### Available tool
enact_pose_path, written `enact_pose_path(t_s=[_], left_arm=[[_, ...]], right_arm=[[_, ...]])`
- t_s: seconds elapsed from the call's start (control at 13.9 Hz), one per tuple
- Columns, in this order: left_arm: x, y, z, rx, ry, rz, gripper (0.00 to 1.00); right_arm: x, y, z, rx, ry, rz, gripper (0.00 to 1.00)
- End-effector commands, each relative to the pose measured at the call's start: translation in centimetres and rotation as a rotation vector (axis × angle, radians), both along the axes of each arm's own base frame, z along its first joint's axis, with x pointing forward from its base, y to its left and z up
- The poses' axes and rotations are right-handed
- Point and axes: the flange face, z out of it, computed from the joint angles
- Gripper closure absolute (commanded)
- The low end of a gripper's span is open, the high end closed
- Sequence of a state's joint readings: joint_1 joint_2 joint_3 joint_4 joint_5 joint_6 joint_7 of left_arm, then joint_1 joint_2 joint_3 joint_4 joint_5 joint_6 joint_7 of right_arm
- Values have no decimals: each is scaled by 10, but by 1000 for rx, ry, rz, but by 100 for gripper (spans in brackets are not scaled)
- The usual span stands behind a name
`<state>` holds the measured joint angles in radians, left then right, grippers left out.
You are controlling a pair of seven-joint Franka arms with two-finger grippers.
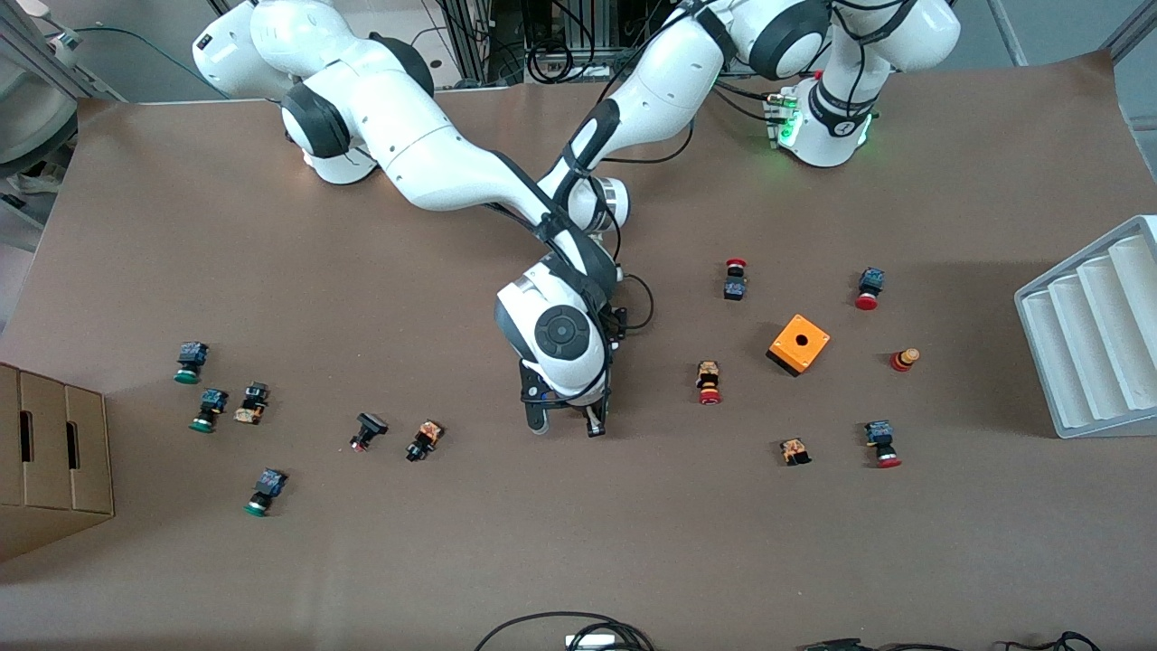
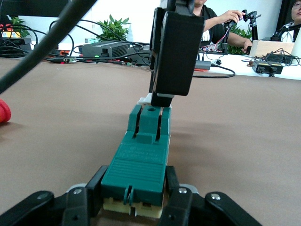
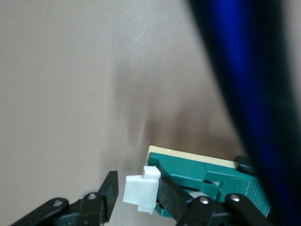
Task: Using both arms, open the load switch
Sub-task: 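Close the right gripper on the white handle while the left gripper holds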
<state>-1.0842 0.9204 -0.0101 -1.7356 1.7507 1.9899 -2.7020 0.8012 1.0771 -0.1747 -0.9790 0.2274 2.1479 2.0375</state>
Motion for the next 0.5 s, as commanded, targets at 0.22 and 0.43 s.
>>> enact_pose_path(t_s=[0.22,0.43], left_arm=[[9,-5,2,-18,-7,-9,47],[9,-5,2,-18,-7,-9,47]], right_arm=[[-3,10,1,25,37,-34,71],[-4,11,4,30,40,-35,74]])
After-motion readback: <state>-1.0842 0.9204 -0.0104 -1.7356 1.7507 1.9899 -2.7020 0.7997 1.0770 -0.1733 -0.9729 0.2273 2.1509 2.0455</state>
